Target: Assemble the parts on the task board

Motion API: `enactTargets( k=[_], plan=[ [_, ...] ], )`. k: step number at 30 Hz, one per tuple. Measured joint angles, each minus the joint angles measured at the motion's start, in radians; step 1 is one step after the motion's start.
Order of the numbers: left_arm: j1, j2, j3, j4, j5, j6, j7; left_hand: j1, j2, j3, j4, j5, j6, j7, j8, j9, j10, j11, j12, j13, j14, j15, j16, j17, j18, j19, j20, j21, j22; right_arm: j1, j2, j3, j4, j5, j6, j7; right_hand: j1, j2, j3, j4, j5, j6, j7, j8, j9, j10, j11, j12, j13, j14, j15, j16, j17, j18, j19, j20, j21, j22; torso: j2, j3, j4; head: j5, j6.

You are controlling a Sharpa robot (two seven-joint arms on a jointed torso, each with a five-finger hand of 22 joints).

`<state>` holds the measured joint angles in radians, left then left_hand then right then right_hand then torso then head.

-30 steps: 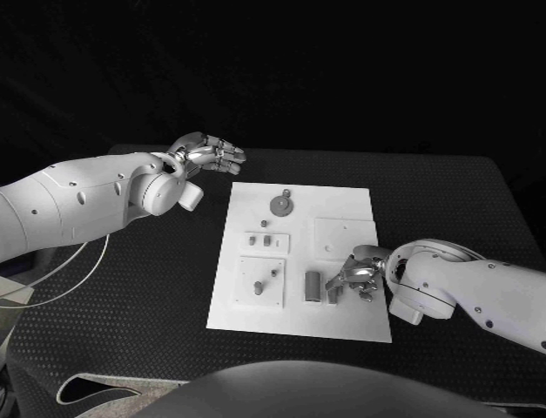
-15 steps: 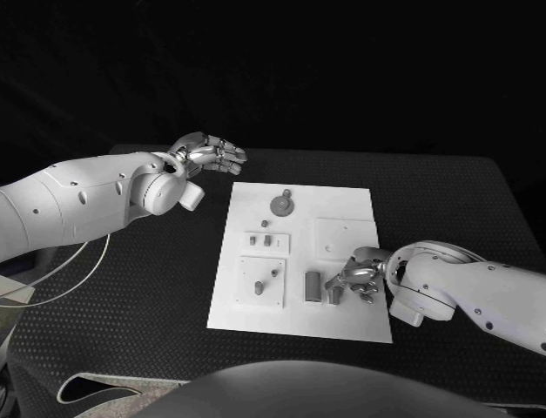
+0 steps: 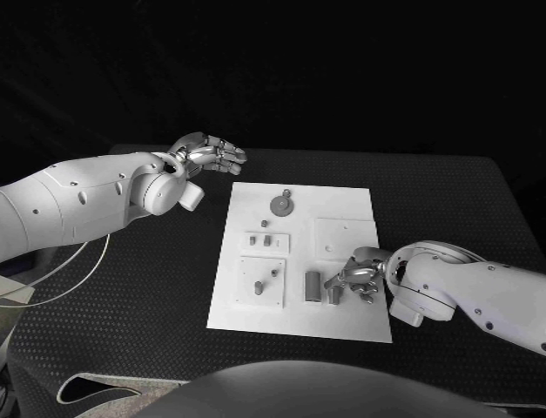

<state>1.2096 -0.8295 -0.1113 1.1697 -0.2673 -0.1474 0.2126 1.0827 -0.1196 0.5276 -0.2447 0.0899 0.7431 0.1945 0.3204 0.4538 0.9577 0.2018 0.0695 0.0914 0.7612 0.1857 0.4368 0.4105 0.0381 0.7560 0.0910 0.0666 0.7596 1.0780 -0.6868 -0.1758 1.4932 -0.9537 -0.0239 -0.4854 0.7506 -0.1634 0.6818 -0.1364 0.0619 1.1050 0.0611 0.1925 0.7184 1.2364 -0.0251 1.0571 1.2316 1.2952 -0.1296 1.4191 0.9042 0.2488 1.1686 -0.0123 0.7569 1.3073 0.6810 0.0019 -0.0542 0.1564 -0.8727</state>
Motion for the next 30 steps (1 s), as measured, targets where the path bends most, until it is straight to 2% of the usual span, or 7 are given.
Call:
enactTargets(
  k=[12, 17, 26, 27, 28, 30],
  plan=[
    [0.000, 0.000, 0.000, -0.001, -0.001, 0.001, -0.001, 0.000, 0.000, 0.000, 0.000, 0.000, 0.000, 0.000, 0.000, 0.000, 0.000, 0.000, 0.000, 0.000, 0.000, 0.000, 0.000, 0.001, 0.000, 0.000, 0.000, 0.000, -0.001, -0.004, -0.016, -0.002, 0.027, 0.000, -0.002, 0.000, 0.000, 0.000, 0.000, 0.006, 0.000, -0.005, 0.004, 0.000, 0.003, 0.000, 0.000, 0.000, 0.003, -0.003, 0.003, 0.000, 0.004, -0.002, 0.004, -0.004, 0.000, 0.000, 0.000, -0.0002, 0.0002, 0.003, 0.000],
    [0.000, 0.000, 0.000, -0.001, -0.001, 0.002, -0.001, 0.000, 0.000, 0.000, 0.000, 0.000, 0.000, 0.000, 0.000, 0.000, 0.000, 0.000, 0.000, 0.000, 0.000, 0.000, 0.000, 0.001, 0.000, -0.004, -0.004, 0.000, -0.001, -0.004, -0.024, -0.001, 0.036, -0.001, -0.003, 0.001, 0.000, 0.000, 0.000, 0.006, 0.000, -0.015, 0.014, -0.001, 0.003, -0.002, 0.002, 0.000, 0.003, -0.003, 0.003, 0.000, 0.005, -0.002, 0.004, -0.004, 0.000, 0.000, 0.000, -0.0002, 0.0002, 0.003, 0.000],
    [0.000, 0.000, 0.000, -0.001, -0.002, 0.002, -0.001, 0.000, 0.000, 0.000, 0.000, 0.000, 0.000, 0.000, 0.000, 0.000, 0.000, 0.000, 0.000, -0.001, 0.000, 0.000, 0.000, 0.002, 0.000, -0.004, -0.004, 0.000, -0.001, -0.004, -0.027, 0.002, 0.041, -0.006, -0.006, 0.002, 0.000, 0.000, 0.003, 0.008, 0.000, -0.015, 0.015, -0.001, 0.002, -0.002, 0.002, 0.000, 0.003, -0.003, 0.004, 0.000, 0.006, -0.002, 0.004, -0.004, 0.000, 0.000, 0.000, -0.0004, -0.0003, 0.001, 0.000],
    [0.000, 0.000, 0.000, -0.001, -0.002, 0.002, -0.001, 0.000, 0.000, 0.000, 0.000, 0.000, 0.000, 0.000, 0.000, -0.001, 0.000, 0.000, 0.000, -0.001, 0.000, 0.000, 0.000, 0.002, 0.000, -0.004, -0.004, 0.000, -0.001, -0.004, -0.027, 0.002, 0.041, -0.007, -0.006, 0.002, 0.003, 0.004, 0.004, 0.006, 0.000, -0.015, 0.015, -0.001, 0.002, -0.002, 0.002, 0.000, 0.004, -0.003, 0.003, 0.000, 0.006, -0.002, 0.004, -0.004, 0.000, 0.000, 0.000, -0.0004, -0.0003, 0.001, 0.000],
    [0.000, 0.000, 0.000, -0.001, -0.002, 0.002, -0.001, 0.000, 0.000, 0.000, 0.000, 0.000, 0.000, 0.000, 0.000, -0.001, 0.000, 0.000, 0.000, -0.001, 0.000, 0.000, 0.000, 0.002, 0.000, -0.004, -0.004, 0.000, -0.001, -0.004, -0.027, 0.003, 0.040, -0.008, -0.006, 0.002, 0.025, 0.025, 0.001, -0.023, 0.000, -0.015, 0.015, -0.001, 0.004, -0.002, 0.002, 0.004, 0.005, -0.002, 0.002, 0.000, 0.008, -0.002, 0.004, -0.004, 0.000, 0.000, 0.000, -0.0004, -0.0002, 0.001, 0.000],
    [0.000, 0.000, 0.000, -0.001, -0.002, 0.002, -0.001, 0.000, 0.000, 0.000, 0.000, 0.000, 0.000, 0.000, 0.000, -0.001, 0.000, 0.000, 0.000, -0.001, 0.000, 0.000, 0.000, 0.002, 0.000, -0.004, -0.004, 0.000, -0.001, -0.004, -0.027, 0.003, 0.040, -0.009, -0.007, 0.003, 0.040, 0.058, -0.007, -0.060, 0.000, -0.015, 0.015, 0.001, 0.007, -0.002, 0.002, 0.005, 0.005, -0.001, 0.001, 0.000, 0.008, -0.002, 0.004, -0.004, 0.000, 0.000, 0.000, -0.0004, -0.0002, 0.001, 0.000]
  ],
)
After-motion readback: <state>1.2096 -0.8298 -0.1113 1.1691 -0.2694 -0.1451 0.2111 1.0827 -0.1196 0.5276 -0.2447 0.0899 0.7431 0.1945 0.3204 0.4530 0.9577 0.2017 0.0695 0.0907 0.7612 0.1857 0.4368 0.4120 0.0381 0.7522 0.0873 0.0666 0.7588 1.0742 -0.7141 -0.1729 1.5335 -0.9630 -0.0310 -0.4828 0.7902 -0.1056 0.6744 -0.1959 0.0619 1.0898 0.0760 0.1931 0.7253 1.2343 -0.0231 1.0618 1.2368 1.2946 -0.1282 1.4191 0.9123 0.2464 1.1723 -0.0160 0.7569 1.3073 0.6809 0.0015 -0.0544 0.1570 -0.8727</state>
